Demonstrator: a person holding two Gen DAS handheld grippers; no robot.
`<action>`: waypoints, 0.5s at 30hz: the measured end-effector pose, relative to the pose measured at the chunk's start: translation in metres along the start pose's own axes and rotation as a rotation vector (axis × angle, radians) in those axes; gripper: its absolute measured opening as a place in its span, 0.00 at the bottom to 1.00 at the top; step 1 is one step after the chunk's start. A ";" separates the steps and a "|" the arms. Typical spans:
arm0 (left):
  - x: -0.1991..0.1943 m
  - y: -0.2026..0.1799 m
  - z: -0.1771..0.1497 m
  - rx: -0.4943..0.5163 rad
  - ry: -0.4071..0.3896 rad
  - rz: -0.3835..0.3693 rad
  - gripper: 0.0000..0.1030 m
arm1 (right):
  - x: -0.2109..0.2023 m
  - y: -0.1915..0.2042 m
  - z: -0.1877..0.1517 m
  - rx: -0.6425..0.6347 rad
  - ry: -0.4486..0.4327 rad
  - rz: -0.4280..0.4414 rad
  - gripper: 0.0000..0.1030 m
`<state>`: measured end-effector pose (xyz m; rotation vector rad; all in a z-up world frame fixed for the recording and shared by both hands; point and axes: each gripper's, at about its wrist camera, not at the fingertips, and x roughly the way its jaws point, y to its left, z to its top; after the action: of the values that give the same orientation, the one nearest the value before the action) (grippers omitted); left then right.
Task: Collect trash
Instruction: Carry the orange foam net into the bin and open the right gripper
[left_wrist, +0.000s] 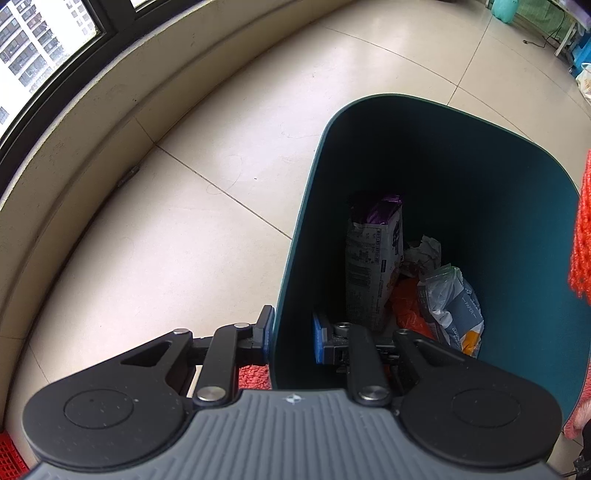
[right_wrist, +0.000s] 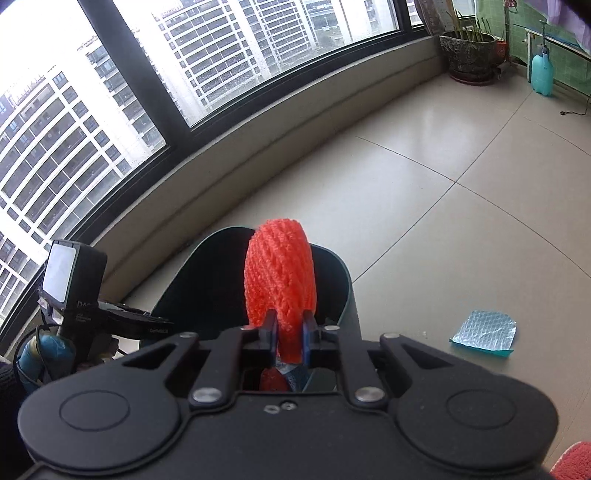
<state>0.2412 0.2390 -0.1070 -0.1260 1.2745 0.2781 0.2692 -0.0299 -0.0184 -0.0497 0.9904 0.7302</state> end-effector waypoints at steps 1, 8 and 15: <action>-0.001 0.001 0.000 0.000 0.000 -0.002 0.19 | 0.010 0.011 0.001 -0.033 0.016 -0.009 0.14; -0.003 0.002 -0.001 0.004 -0.007 -0.005 0.19 | 0.071 0.046 -0.006 -0.117 0.137 -0.068 0.14; -0.003 0.002 -0.001 0.007 -0.006 -0.003 0.19 | 0.112 0.044 -0.010 -0.135 0.212 -0.115 0.16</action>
<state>0.2391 0.2403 -0.1044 -0.1211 1.2688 0.2716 0.2736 0.0602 -0.0991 -0.3042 1.1287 0.6944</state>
